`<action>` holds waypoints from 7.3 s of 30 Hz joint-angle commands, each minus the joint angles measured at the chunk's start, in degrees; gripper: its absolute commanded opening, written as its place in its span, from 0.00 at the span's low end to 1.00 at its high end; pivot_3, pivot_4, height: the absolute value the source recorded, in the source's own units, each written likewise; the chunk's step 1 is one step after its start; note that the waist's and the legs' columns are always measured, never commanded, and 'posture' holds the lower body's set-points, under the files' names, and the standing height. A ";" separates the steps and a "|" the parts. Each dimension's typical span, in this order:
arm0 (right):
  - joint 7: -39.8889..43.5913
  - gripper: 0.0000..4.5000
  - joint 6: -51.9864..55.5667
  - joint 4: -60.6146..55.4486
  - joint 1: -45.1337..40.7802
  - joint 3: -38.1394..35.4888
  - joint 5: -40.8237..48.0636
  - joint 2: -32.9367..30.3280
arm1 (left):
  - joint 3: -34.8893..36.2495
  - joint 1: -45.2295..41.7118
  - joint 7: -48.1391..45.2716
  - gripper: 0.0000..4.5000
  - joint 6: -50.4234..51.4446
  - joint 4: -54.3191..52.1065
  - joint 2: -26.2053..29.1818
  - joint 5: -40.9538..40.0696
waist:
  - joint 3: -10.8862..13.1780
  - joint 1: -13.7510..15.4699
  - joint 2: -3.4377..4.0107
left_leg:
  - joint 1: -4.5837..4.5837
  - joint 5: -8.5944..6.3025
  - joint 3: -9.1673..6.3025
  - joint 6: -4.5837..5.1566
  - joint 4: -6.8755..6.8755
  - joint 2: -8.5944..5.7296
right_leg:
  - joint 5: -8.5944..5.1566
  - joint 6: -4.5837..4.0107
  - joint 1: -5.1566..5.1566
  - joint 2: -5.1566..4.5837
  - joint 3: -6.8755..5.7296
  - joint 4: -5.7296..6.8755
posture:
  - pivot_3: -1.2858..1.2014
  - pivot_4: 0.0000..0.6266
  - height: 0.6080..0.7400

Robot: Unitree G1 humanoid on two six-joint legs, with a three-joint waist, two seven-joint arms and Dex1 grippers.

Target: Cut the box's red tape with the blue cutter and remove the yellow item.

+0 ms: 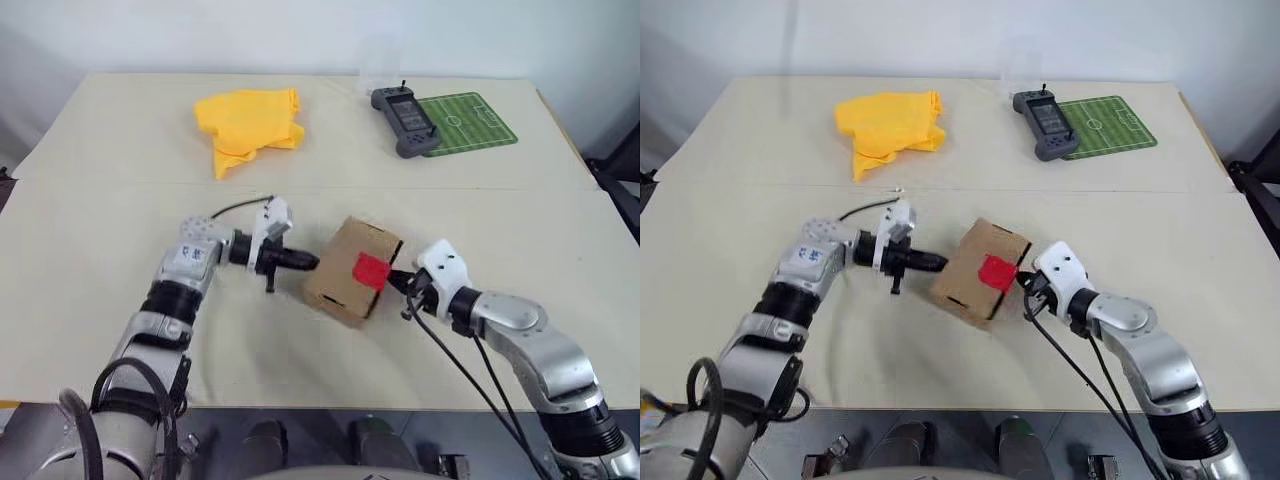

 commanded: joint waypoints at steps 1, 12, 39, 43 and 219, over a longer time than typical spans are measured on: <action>4.16 0.00 -3.05 3.56 -4.07 0.65 -0.08 -0.01 | 0.86 4.80 4.20 0.01 6.92 -13.10 -0.25 -3.53 | 0.00 0.20 0.00 | 0.00 0.00 -0.02 0.01 0.03 0.00 | 0.00 0.00 0.01 -0.02 -0.04 -0.01 | 0.52 0.24 1.00; 10.37 0.00 -12.36 19.10 -13.24 4.13 -5.85 1.34 | 5.22 13.42 18.19 0.01 13.38 -26.64 -3.12 -7.70 | 0.00 0.16 0.00 | 0.01 0.07 0.03 0.14 0.22 -0.16 | 0.03 0.06 0.09 -0.05 -0.07 0.04 | 0.52 0.24 1.00; 34.52 1.00 -22.06 -5.82 5.16 -17.90 22.97 -4.82 | 65.14 65.33 9.32 0.99 -8.12 -16.09 20.48 -17.13 | -0.02 -0.11 -0.04 | 0.11 0.01 0.01 0.29 -0.18 -0.18 | 0.17 0.03 0.30 -0.95 -1.27 -0.61 | 0.52 0.24 1.00; 36.42 1.00 -25.08 -6.03 6.31 -18.42 22.35 -5.76 | 65.93 67.18 9.60 0.99 -8.55 -17.67 20.28 -18.69 | -0.01 1.35 -0.03 | 0.17 -0.07 -0.33 0.55 -0.18 -0.23 | 0.37 -0.02 0.65 -1.07 -1.57 -1.05 | 0.52 0.24 1.00; 20.31 0.14 11.14 -25.40 25.64 -13.24 35.77 -15.56 | -17.37 16.83 14.90 0.09 -0.07 -48.59 17.29 1.56 | -0.43 3.62 0.61 | 0.83 -0.21 -0.31 1.05 -0.13 -0.60 | 0.71 0.46 1.92 -1.01 -1.77 -2.15 | 0.52 0.24 1.00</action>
